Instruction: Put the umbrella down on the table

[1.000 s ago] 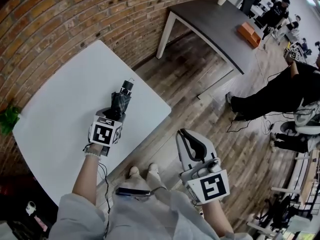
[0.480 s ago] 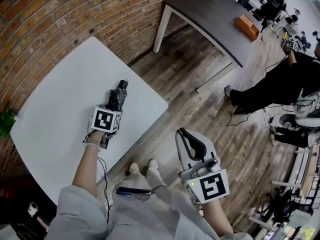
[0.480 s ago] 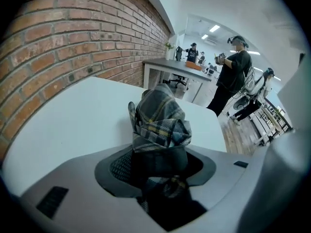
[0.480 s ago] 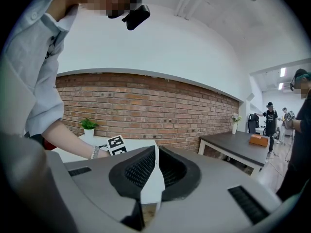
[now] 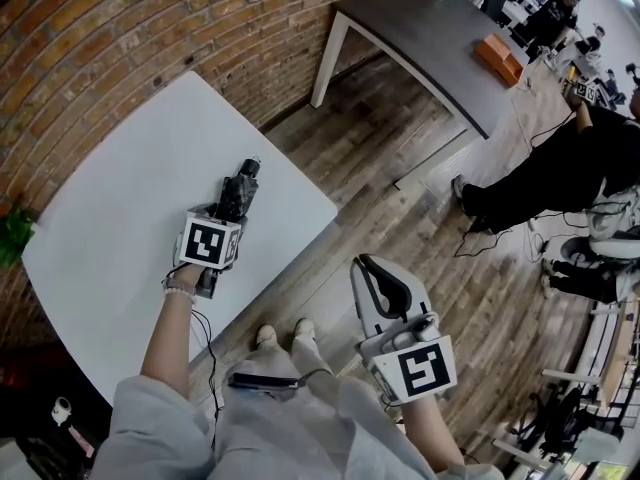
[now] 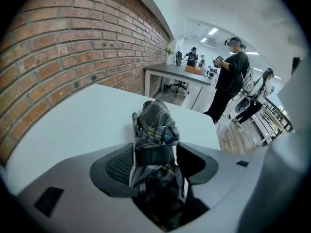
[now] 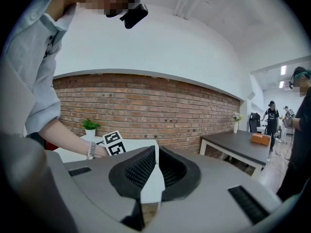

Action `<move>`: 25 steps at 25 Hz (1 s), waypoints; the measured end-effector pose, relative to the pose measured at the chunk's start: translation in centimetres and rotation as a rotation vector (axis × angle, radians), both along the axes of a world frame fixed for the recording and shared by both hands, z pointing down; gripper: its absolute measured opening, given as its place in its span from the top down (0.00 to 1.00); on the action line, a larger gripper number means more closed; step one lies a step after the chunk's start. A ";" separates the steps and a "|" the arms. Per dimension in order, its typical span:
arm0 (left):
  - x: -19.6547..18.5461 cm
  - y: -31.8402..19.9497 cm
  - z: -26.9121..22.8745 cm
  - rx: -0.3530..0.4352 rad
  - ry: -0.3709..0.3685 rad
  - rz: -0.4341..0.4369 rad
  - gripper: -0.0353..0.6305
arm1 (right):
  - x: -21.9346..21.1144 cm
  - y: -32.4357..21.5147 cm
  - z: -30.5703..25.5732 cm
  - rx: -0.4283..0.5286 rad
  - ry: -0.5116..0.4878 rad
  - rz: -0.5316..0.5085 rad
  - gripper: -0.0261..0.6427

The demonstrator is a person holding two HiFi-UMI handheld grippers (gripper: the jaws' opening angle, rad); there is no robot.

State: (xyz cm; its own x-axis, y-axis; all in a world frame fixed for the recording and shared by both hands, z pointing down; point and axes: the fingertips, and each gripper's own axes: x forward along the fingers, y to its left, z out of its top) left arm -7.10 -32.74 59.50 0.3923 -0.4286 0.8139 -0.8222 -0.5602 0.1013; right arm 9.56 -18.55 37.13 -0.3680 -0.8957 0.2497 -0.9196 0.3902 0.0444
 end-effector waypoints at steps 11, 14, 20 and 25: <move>-3.8 2.2 -12.0 0.363 0.069 -0.175 0.90 | -2.7 0.5 -2.1 0.053 -0.016 -0.093 0.88; -4.2 3.9 -15.9 0.447 0.113 -0.197 0.91 | -3.2 0.9 -3.1 0.077 -0.027 -0.117 0.88; -4.1 7.7 -21.3 0.547 0.164 -0.186 0.92 | -4.1 1.8 -4.2 0.117 -0.048 -0.155 0.88; -3.7 10.4 -24.2 0.603 0.200 -0.191 0.92 | -4.0 2.4 -4.7 0.129 -0.053 -0.183 0.88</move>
